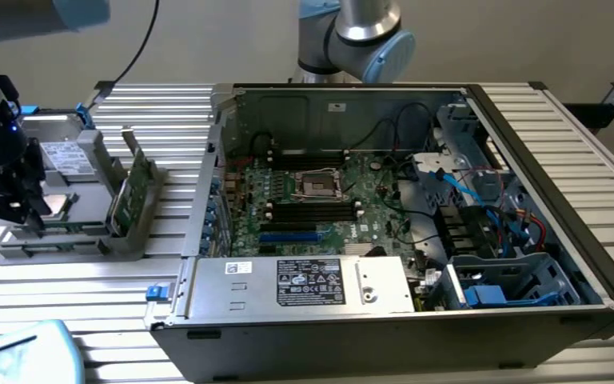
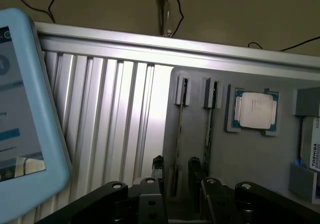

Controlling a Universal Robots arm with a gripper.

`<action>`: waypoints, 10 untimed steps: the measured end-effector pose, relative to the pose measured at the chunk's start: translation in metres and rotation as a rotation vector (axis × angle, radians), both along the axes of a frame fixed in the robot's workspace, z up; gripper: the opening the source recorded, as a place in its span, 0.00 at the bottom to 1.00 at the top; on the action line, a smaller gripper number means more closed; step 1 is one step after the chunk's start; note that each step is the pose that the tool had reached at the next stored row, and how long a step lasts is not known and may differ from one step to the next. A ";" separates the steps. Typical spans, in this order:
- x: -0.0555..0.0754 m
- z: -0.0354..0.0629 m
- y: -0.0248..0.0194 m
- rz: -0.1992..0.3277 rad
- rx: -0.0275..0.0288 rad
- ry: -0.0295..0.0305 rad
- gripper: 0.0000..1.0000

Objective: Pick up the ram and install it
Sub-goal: 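Pick up the ram and move it above insertion slot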

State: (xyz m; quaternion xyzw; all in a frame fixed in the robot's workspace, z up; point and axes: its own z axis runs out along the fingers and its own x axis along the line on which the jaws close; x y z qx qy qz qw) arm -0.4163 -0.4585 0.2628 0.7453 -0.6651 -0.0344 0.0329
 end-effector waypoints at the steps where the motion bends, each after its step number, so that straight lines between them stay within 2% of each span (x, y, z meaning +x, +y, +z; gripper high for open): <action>1: 0.000 -0.0018 0.0000 0.001 0.0000 0.0000 0.34; 10: 0.000 -0.0182 0.0000 0.006 -0.0001 0.0000 0.34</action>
